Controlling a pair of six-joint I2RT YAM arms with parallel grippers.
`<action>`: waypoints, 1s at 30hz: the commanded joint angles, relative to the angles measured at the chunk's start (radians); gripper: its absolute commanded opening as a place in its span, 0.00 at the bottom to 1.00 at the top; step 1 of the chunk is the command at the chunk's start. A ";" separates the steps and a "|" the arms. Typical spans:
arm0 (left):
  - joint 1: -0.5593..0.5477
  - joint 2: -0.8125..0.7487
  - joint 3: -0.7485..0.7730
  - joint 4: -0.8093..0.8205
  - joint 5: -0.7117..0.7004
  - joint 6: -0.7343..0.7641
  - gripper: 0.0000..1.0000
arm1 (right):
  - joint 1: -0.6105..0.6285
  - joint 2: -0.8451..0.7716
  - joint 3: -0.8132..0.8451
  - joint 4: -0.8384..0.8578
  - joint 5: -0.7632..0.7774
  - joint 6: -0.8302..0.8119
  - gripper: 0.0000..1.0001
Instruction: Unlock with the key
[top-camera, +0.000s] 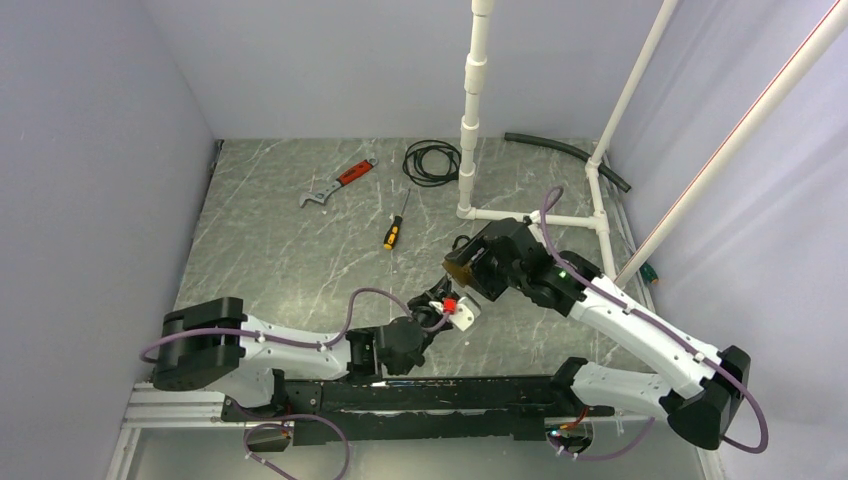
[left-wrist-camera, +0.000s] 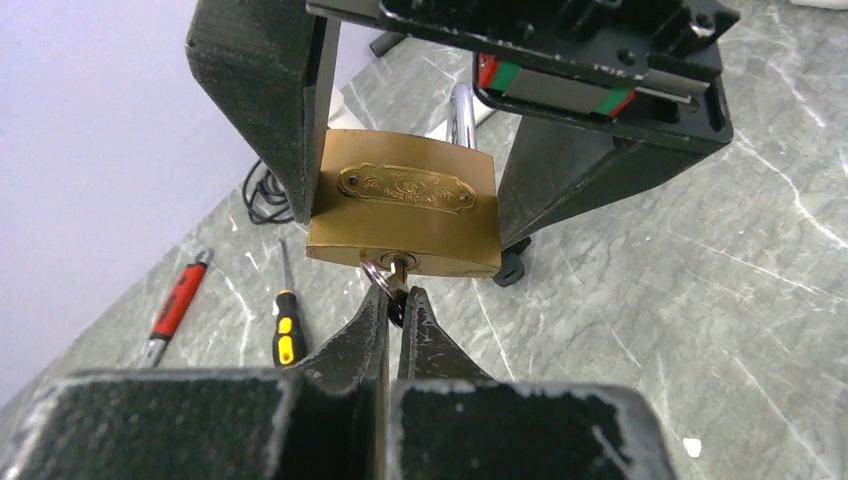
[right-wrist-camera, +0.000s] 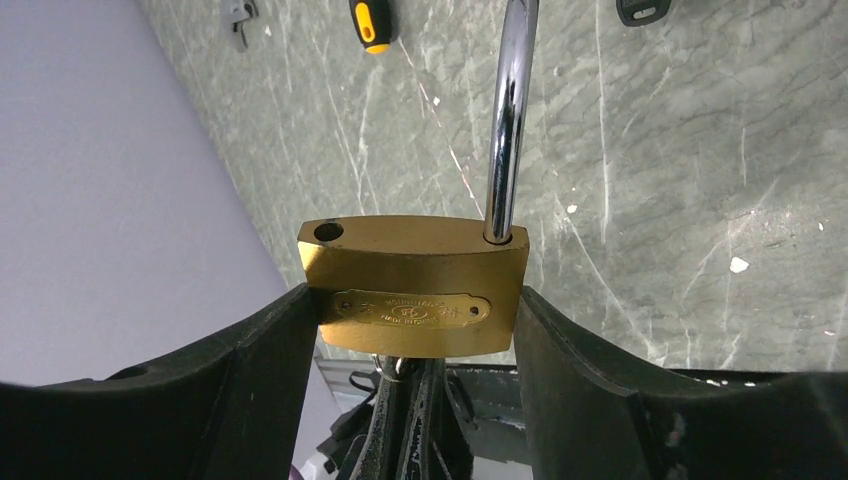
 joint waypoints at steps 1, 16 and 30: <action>-0.056 0.042 0.016 0.223 0.060 0.200 0.00 | 0.018 -0.031 0.024 0.136 -0.142 0.033 0.00; -0.074 -0.038 0.027 0.074 0.036 0.084 0.67 | 0.013 -0.072 -0.019 0.152 -0.098 0.037 0.00; -0.090 -0.280 0.172 -0.565 -0.092 -0.583 0.89 | 0.009 -0.106 -0.072 0.185 -0.011 0.033 0.00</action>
